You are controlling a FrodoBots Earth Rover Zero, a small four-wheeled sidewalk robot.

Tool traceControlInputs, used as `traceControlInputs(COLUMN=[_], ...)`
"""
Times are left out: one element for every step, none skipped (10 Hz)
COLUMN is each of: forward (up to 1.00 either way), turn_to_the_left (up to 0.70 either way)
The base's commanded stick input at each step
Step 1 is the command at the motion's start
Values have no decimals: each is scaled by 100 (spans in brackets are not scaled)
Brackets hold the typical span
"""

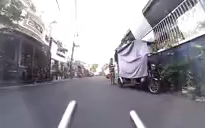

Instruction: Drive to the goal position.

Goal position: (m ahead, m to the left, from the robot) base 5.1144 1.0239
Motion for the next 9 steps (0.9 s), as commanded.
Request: traceControlInputs(forward=[100, 100, 100, 100, 100, 100, 100, 100, 100], turn_to_the_left=[0, 0, 0, 0, 0, 0, 0, 0, 0])
